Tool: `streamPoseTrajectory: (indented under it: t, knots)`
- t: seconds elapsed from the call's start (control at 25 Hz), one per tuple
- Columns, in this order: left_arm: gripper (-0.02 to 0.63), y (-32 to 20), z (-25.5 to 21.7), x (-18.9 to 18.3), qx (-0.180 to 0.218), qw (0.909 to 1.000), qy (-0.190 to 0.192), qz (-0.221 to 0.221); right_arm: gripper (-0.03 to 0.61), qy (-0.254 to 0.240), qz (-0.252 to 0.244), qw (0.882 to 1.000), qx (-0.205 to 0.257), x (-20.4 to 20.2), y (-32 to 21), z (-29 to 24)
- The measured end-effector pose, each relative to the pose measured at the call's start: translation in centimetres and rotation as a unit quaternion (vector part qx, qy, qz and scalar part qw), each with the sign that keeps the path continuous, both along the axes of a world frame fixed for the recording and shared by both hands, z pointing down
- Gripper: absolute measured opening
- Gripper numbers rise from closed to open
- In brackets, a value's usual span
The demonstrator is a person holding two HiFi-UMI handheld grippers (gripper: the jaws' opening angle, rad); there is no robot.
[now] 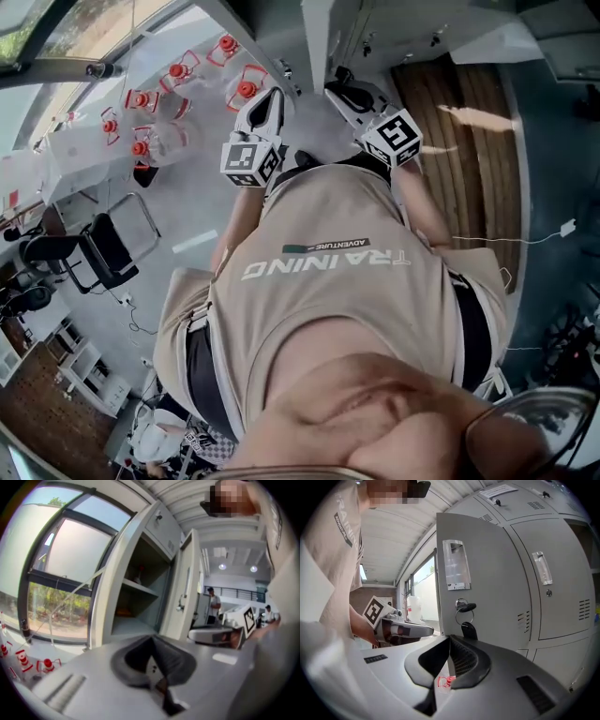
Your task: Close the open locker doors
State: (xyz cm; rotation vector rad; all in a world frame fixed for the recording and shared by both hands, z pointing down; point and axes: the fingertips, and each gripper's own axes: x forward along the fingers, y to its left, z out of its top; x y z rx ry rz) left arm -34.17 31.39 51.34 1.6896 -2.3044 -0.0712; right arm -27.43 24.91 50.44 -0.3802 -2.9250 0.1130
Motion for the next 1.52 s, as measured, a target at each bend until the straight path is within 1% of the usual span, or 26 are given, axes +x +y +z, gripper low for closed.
streamPoseTrajectory:
  t: [0.08, 0.2, 0.32, 0.52, 0.64, 0.88, 1.0, 1.16, 1.32, 1.52]
  knots:
    - [0.0, 1.0, 0.1, -1.1, 0.001, 1.0, -0.007, 0.002, 0.016, 0.003, 0.015, 1.0, 0.005, -1.3, 0.3, 0.3]
    - [0.0, 2.4, 0.0, -2.5, 0.003, 1.0, -0.007, 0.001, 0.015, 0.009, 0.03, 1.0, 0.003, -2.9, 0.7, 0.4]
    - [0.0, 3.2, 0.0, -3.1, 0.012, 0.9999, 0.004, 0.008, 0.015, 0.014, 0.034, 0.999, 0.009, -4.1, 0.9, 0.6]
    - [0.0, 3.2, 0.3, -4.7, 0.018, 0.9997, 0.016, 0.001, 0.015, 0.02, 0.018, 0.999, 0.045, -6.9, 1.3, 0.4]
    - [0.0, 2.7, 0.1, -5.7, 0.022, 0.9995, 0.015, -0.015, 0.015, 0.023, 0.004, 0.999, 0.045, -8.1, 1.4, 0.7]
    - [0.0, 1.5, -0.8, -8.2, 0.006, 0.9993, 0.006, -0.036, 0.015, 0.008, -0.02, 0.998, 0.057, -11.1, 0.9, 0.4]
    - [0.0, 1.7, -1.1, -10.2, -0.007, 0.9982, -0.006, -0.06, 0.015, -0.002, -0.038, 0.998, 0.047, -13.3, 0.9, 0.2]
    - [0.0, 1.0, -0.9, -11.6, -0.01, 0.9962, 0.003, -0.086, 0.015, -0.014, -0.041, 0.999, 0.025, -15.3, -0.3, -0.2]
    - [0.0, 0.7, -1.0, -12.4, -0.013, 0.9947, -0.005, -0.102, 0.015, -0.016, -0.044, 0.999, 0.013, -17.0, -0.9, -0.2]
    - [0.0, -0.2, -1.8, -13.9, -0.007, 0.9937, -0.01, -0.112, 0.015, -0.016, -0.057, 0.998, 0.013, -18.9, -1.5, -0.6]
